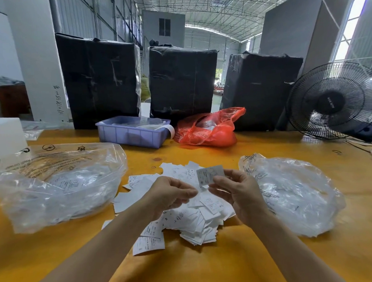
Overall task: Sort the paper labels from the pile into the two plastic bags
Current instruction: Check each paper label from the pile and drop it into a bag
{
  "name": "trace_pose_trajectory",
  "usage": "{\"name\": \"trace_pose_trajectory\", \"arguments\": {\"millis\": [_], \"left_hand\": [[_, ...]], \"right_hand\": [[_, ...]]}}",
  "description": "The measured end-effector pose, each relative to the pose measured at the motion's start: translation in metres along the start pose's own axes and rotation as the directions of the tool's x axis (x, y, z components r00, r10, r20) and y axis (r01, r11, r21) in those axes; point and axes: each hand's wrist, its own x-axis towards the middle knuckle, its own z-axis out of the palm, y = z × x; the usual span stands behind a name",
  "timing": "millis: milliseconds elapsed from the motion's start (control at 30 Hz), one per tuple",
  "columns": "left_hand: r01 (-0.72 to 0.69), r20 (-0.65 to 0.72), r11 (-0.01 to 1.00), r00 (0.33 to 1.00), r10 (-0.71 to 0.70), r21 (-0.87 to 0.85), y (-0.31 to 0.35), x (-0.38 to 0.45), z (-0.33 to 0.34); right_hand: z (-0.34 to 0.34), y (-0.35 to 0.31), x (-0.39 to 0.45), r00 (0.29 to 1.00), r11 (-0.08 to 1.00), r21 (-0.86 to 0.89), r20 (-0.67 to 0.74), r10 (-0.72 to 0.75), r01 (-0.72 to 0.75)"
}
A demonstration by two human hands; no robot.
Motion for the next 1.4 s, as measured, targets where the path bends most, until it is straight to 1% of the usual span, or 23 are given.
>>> {"name": "trace_pose_trajectory", "arguments": {"millis": [100,167,267,433,533,667,867,933,1067,1233,1400], "left_hand": [[0.011,0.015,1.0,1.0,-0.01,-0.014,0.001,0.0,0.002],[0.017,0.021,1.0,1.0,-0.017,-0.019,0.001,0.0,0.002],[0.022,0.031,1.0,0.999,-0.022,-0.021,0.001,-0.001,0.002],[0.023,0.024,0.999,0.999,-0.022,-0.029,0.002,-0.001,0.002],[0.017,0.023,1.0,1.0,-0.016,-0.023,0.002,-0.002,0.001],[0.008,0.012,1.0,1.0,-0.008,0.0,0.002,-0.003,0.001],[-0.004,-0.034,0.999,0.999,0.006,0.043,0.002,-0.001,0.002],[-0.01,-0.053,0.998,0.999,0.013,0.062,0.001,-0.001,0.002],[-0.034,-0.054,0.994,0.998,0.039,0.103,0.001,-0.001,0.002],[-0.041,-0.048,0.984,0.998,0.05,0.175,0.001,-0.001,0.004],[-0.034,-0.057,0.985,0.997,0.044,0.171,0.001,0.0,0.004]], "right_hand": [[0.002,0.001,-0.002,0.999,0.999,-0.034,-0.002,-0.037,0.037],[0.002,0.002,-0.003,0.996,0.985,-0.146,0.004,-0.092,0.091],[0.004,0.003,-0.004,0.984,0.939,-0.298,0.024,-0.174,0.173],[0.004,0.007,-0.005,0.957,0.841,-0.465,0.055,-0.285,0.277],[0.003,0.009,-0.004,0.94,0.779,-0.546,0.05,-0.338,0.309],[0.002,0.01,-0.002,0.934,0.762,-0.568,0.031,-0.357,0.31],[0.001,0.012,-0.002,0.926,0.711,-0.628,0.045,-0.374,0.317],[0.002,0.013,-0.002,0.926,0.684,-0.657,0.057,-0.373,0.316],[0.003,0.014,-0.003,0.906,0.621,-0.705,0.072,-0.417,0.342],[0.005,0.012,-0.005,0.889,0.65,-0.668,0.039,-0.455,0.362],[0.006,0.01,-0.006,0.86,0.637,-0.656,0.037,-0.508,0.405]]}}
